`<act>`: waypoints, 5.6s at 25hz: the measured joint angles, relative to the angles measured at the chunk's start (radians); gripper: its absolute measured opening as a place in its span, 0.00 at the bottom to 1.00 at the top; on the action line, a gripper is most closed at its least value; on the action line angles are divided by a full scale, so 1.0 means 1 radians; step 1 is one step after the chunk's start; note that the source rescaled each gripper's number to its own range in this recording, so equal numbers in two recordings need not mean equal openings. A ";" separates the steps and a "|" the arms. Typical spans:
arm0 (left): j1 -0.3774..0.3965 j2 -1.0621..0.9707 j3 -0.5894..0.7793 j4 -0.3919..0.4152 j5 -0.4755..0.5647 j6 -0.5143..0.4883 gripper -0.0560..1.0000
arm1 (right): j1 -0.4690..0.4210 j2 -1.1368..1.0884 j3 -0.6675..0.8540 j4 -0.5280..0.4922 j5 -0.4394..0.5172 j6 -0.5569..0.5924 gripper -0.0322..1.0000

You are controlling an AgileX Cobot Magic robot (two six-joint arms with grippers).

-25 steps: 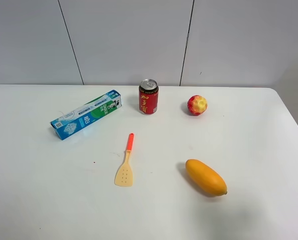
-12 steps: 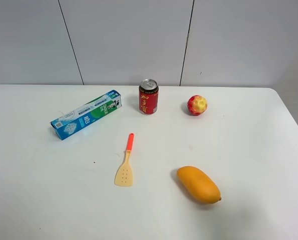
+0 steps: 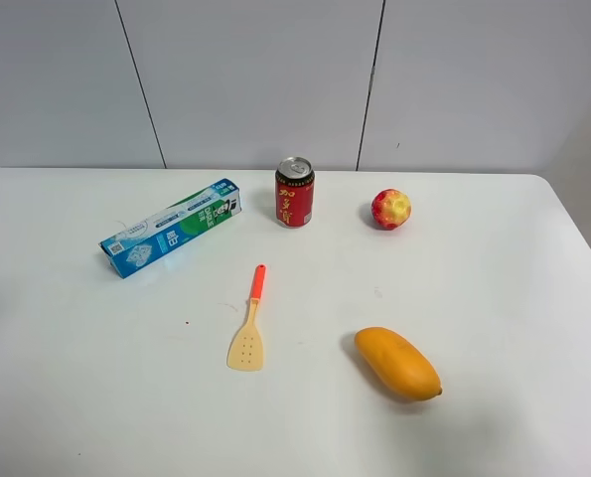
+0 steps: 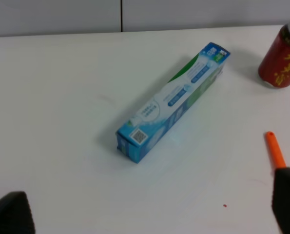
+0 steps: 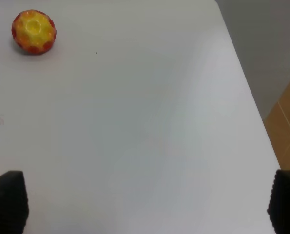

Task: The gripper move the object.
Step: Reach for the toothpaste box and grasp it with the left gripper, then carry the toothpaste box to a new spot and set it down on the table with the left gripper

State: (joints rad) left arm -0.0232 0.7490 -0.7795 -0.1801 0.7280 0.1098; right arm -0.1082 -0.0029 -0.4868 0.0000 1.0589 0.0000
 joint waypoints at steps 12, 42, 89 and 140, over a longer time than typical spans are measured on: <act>-0.107 0.615 -0.274 0.033 -0.156 0.245 1.00 | 0.000 0.000 0.000 0.000 0.000 0.000 1.00; -0.162 1.270 -0.535 0.060 -0.202 0.363 1.00 | 0.000 0.000 0.000 0.000 0.000 0.000 1.00; -0.109 0.985 -0.583 0.017 -0.115 0.188 0.07 | 0.000 0.000 0.000 0.000 0.000 0.000 1.00; -0.634 1.416 -0.709 -0.385 -0.217 0.284 0.07 | 0.000 0.000 0.000 0.000 0.000 0.000 1.00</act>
State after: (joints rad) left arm -0.6574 2.1655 -1.4888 -0.5650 0.5112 0.3939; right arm -0.1082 -0.0029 -0.4868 0.0000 1.0589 0.0000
